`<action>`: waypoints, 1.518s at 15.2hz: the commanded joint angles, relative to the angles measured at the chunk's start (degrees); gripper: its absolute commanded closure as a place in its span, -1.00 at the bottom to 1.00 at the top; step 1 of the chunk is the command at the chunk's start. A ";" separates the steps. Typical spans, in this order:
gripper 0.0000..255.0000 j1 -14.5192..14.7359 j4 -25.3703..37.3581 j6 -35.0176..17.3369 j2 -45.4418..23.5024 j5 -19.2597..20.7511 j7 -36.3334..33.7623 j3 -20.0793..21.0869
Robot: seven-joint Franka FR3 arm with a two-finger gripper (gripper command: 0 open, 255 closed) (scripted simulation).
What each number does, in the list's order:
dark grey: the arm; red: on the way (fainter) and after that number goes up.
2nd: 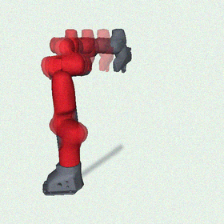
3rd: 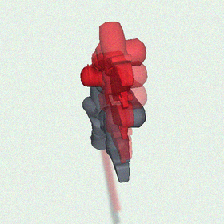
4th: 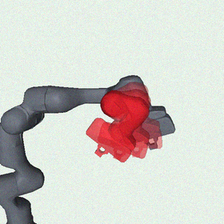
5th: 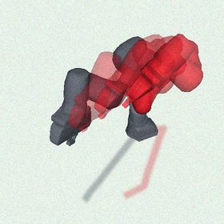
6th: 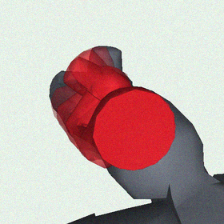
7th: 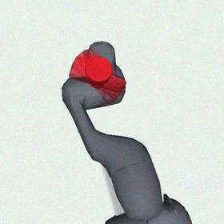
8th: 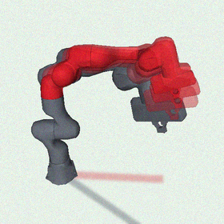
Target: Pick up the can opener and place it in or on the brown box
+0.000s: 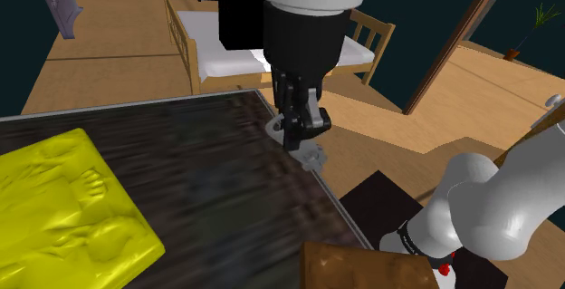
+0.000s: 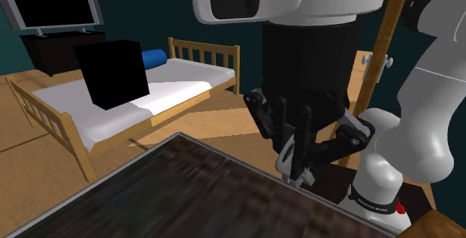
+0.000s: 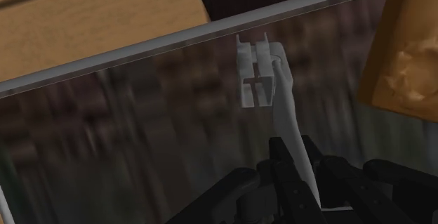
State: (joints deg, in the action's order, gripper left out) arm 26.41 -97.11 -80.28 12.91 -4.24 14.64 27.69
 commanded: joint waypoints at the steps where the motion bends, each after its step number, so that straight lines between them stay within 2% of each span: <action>1: 1.00 0.91 -1.91 -0.05 2.13 -1.33 -1.76 0.89; 10: 1.00 5.32 -5.53 1.16 8.58 -7.13 -11.59 6.68; 19: 1.00 8.77 -3.91 2.11 10.26 -11.93 -23.71 15.07; 23: 1.00 9.19 -7.97 -0.81 11.55 -12.60 -23.00 15.01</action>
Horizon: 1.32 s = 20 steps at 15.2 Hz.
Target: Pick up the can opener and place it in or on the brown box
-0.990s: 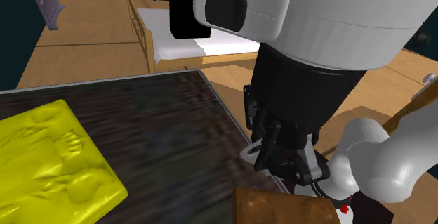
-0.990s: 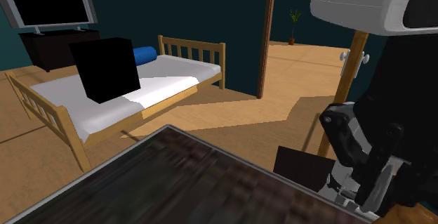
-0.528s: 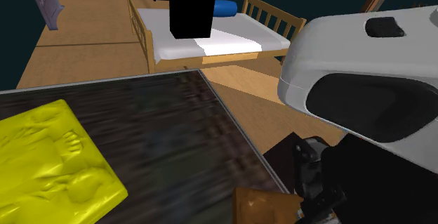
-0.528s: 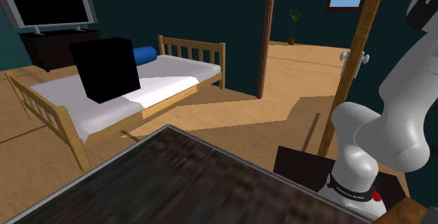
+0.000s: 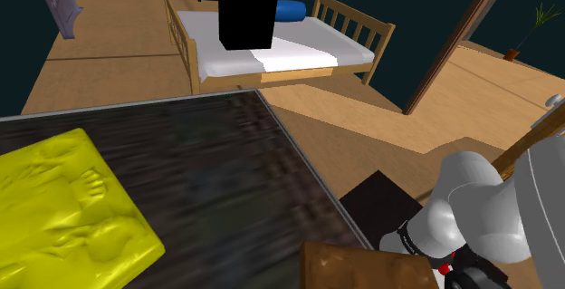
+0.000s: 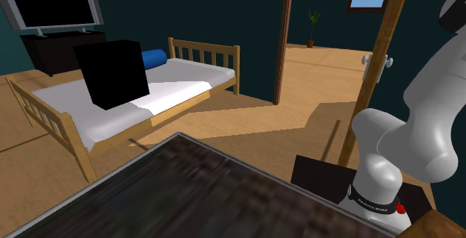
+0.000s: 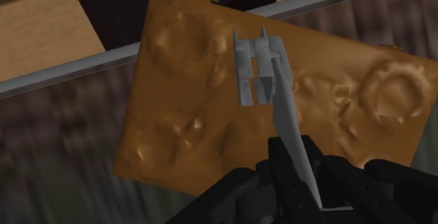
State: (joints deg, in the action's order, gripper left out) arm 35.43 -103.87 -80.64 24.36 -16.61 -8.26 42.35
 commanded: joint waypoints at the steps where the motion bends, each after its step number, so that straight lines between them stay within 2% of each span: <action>1: 1.00 0.30 -2.19 -1.18 0.37 -0.39 0.05 0.35; 9: 1.00 1.24 -9.88 -7.37 2.03 -1.53 1.02 0.81; 17: 1.00 1.25 -9.88 -7.37 2.03 -1.53 1.02 0.81; 18: -1.00 1.28 -9.91 -7.33 2.10 -1.56 1.03 0.77; 20: -1.00 1.27 -9.89 -7.33 2.09 -1.56 1.02 0.78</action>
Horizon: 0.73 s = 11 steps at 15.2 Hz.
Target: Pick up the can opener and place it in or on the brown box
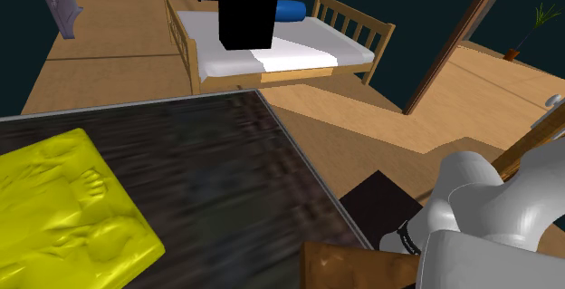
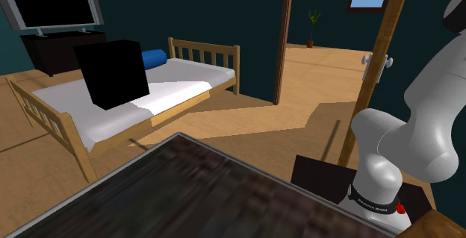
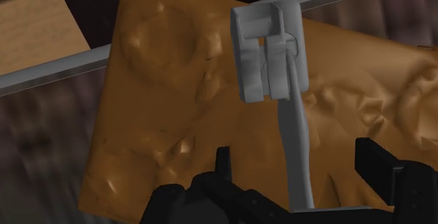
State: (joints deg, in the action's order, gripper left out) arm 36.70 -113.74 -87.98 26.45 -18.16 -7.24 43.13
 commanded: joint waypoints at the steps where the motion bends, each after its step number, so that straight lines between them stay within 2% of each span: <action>1: -1.00 0.00 -0.01 0.01 -0.01 0.00 -0.01 0.01; 3: -1.00 -0.02 -0.01 -0.04 -0.06 0.02 0.00 0.03; 7: -1.00 -1.23 9.36 6.63 -3.07 1.84 -1.56 0.02; 11: -1.00 -1.22 9.36 6.63 -3.07 1.84 -1.56 0.01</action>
State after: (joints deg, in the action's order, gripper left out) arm 35.49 -104.54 -81.49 23.41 -16.35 -8.77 43.15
